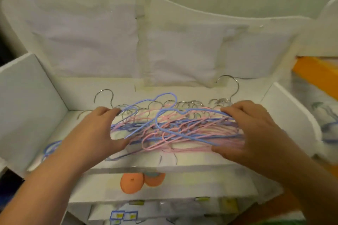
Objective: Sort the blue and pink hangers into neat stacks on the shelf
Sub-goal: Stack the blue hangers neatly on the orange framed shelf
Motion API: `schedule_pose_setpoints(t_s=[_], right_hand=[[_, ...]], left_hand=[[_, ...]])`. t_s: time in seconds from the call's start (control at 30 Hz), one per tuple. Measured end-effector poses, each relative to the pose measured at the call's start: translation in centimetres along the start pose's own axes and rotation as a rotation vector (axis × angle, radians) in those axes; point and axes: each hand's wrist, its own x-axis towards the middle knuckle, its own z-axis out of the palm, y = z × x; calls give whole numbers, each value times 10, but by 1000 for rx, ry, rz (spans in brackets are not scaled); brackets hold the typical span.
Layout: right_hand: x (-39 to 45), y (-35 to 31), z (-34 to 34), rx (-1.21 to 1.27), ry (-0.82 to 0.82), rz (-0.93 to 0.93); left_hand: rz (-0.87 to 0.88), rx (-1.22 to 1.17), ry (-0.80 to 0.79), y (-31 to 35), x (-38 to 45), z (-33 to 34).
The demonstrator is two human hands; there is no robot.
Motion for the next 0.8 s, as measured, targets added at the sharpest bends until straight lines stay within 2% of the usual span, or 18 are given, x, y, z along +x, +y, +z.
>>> schedule_pose_setpoints(t_s=[0.17,0.53,0.63,0.8], right_hand=[[-94,52,-36,-59,50,143],[-351,200,-124,-118,113,509],[-400,233,-142,-120,65,592],[-442,277,-164,-88,110,724]], left_hand=[[127,-18,37,96,-35,5],[509,-93,-13,378,-125,61],[607,-142,-43,444,-146,72],[766,-153,-89,539,-150,98]])
